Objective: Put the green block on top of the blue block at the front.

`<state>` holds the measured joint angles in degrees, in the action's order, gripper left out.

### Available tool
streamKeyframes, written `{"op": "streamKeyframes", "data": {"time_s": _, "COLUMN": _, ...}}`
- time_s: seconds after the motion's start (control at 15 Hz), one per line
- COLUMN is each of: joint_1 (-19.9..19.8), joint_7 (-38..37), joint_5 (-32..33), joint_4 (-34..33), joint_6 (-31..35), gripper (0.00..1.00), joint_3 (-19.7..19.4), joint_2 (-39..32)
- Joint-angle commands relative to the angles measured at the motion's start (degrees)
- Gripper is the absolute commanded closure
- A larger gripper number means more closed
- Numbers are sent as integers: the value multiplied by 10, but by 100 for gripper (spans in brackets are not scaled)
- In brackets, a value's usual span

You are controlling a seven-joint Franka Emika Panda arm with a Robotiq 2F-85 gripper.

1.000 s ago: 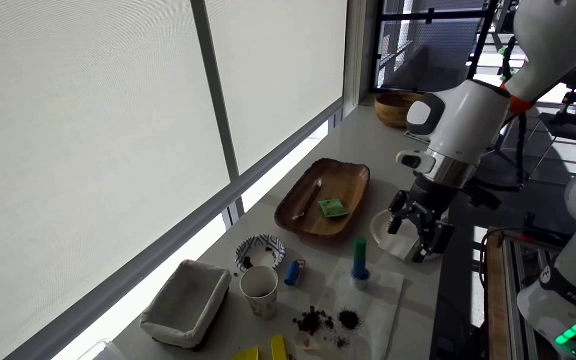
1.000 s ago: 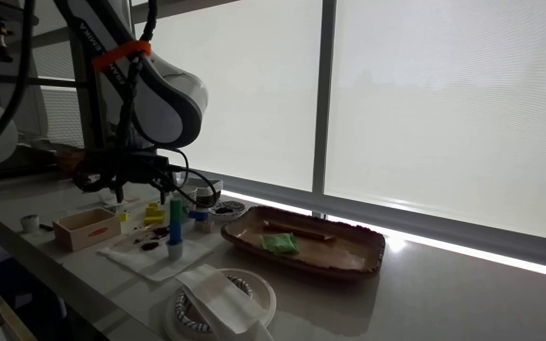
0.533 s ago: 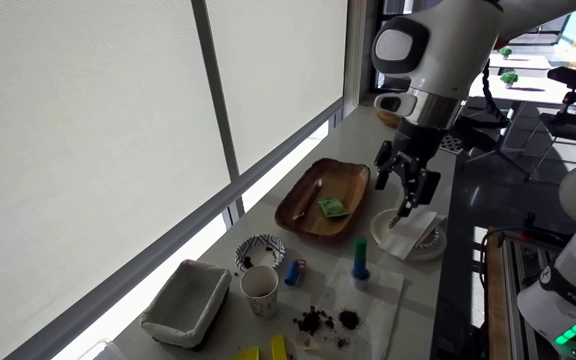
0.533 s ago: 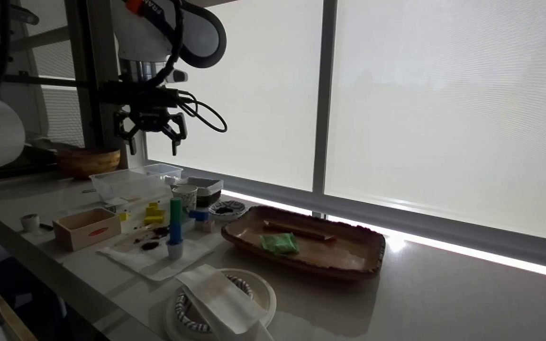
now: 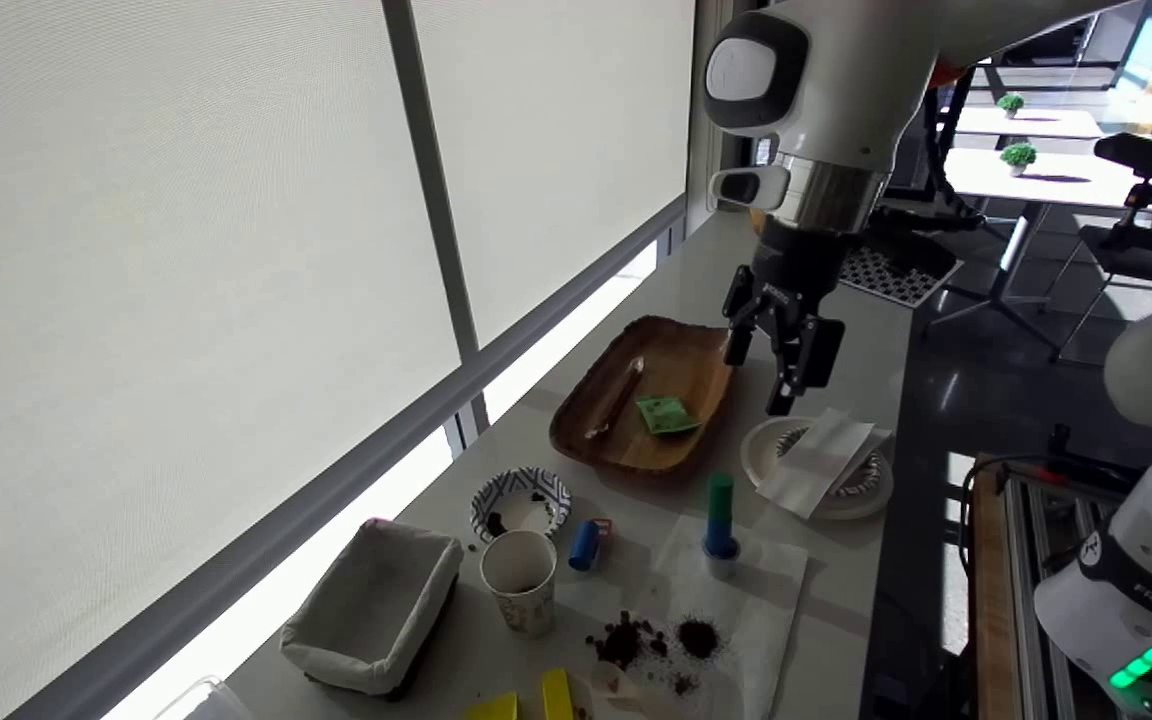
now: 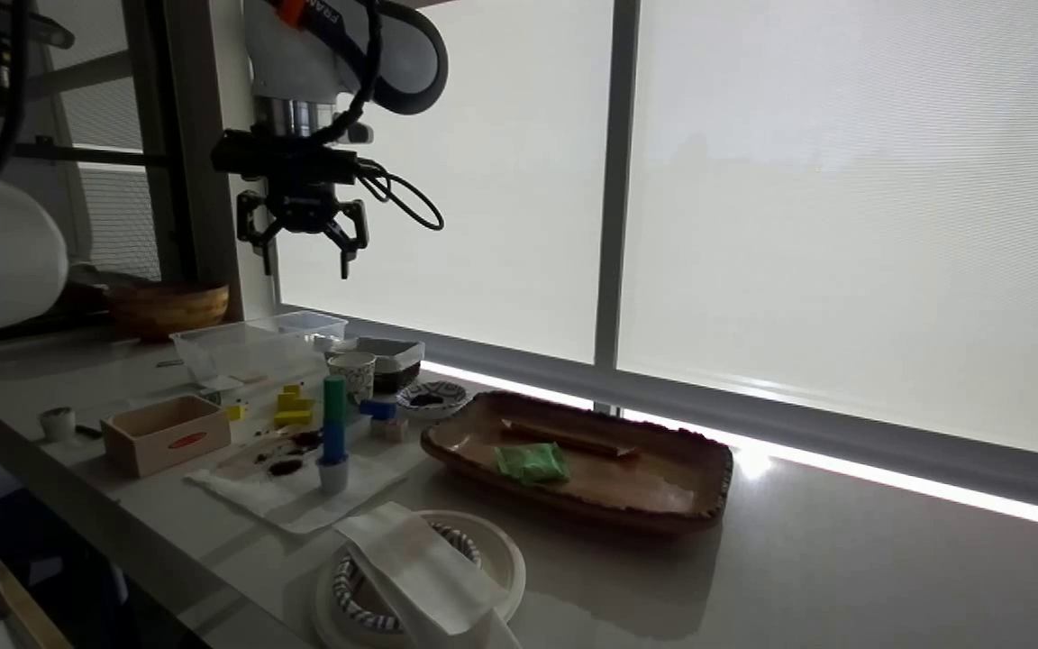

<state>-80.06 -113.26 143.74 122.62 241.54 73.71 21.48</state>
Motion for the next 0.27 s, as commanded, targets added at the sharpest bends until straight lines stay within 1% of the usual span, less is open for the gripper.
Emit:
{"op": "streamKeyframes", "data": {"time_s": 0.0, "joint_1": -5, "joint_7": 1, "joint_5": 0, "joint_4": -4, "joint_6": 0, "gripper": 0, "joint_3": 3, "joint_2": 0}}
{"op": "streamKeyframes", "data": {"time_s": 0.2, "joint_1": -11, "joint_7": 2, "joint_5": -2, "joint_4": -10, "joint_6": 1, "gripper": 0, "joint_3": 7, "joint_2": 1}}
